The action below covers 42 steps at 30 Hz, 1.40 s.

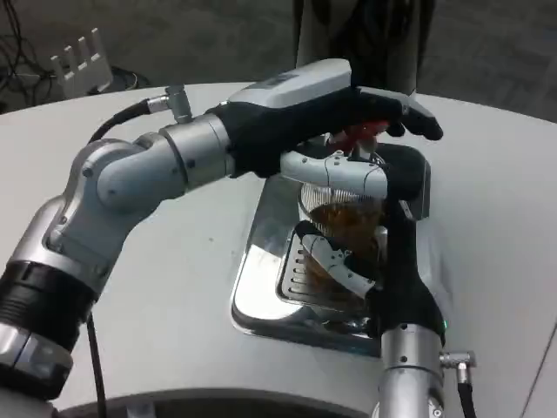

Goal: Grasp the cup under the faucet to collect the drink, then remove the cup.

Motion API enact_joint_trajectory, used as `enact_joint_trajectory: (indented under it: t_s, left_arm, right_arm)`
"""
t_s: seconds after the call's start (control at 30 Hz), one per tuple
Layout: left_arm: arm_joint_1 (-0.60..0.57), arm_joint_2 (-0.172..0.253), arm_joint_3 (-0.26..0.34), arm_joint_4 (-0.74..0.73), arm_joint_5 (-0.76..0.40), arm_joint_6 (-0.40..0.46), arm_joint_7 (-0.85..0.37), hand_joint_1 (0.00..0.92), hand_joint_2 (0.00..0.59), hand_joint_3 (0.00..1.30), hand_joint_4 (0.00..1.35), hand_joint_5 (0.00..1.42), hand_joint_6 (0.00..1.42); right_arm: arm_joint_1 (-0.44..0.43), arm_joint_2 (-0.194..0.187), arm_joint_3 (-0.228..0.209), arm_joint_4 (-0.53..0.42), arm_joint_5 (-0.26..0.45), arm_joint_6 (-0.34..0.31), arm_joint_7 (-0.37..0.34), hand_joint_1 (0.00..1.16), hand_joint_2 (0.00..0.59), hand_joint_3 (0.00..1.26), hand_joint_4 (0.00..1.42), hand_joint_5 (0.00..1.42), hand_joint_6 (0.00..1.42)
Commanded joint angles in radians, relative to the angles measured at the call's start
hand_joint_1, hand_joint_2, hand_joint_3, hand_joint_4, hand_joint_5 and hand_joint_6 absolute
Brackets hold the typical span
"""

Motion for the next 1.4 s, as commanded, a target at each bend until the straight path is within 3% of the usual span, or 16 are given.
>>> enact_joint_trajectory:
  t_s: [0.03,0.33,0.73,1.03,1.4]
  left_arm:
    - [0.031,0.043,0.000,0.035,0.037,0.045,-0.022,0.000,0.003,0.31,0.23,0.25,0.29]
    - [0.059,0.057,0.025,0.004,0.007,0.047,-0.029,0.000,0.002,0.30,0.23,0.25,0.28]
    - [0.095,0.015,0.160,-0.094,-0.136,0.076,0.019,0.000,0.006,0.29,0.27,0.34,0.31]
    - [0.108,-0.014,0.252,-0.200,-0.218,0.115,0.041,0.000,0.006,0.34,0.34,0.41,0.34]
    - [0.135,-0.007,0.305,-0.258,-0.258,0.143,0.041,0.000,0.011,0.38,0.37,0.44,0.36]
  right_arm:
    - [-0.023,0.068,0.009,0.018,0.014,-0.033,-0.038,0.70,0.217,0.28,0.32,0.33,0.15]
    - [-0.008,0.077,0.021,0.024,0.032,-0.073,-0.078,0.74,0.226,0.44,0.43,0.41,0.24]
    - [0.015,0.072,0.031,0.010,0.031,-0.075,-0.133,0.78,0.224,0.65,0.66,0.62,0.36]
    - [0.029,0.070,0.033,-0.009,0.032,-0.073,-0.150,0.78,0.224,0.71,0.73,0.69,0.41]
    - [0.055,0.059,0.015,-0.054,0.039,-0.078,-0.148,0.80,0.209,0.73,0.76,0.74,0.46]
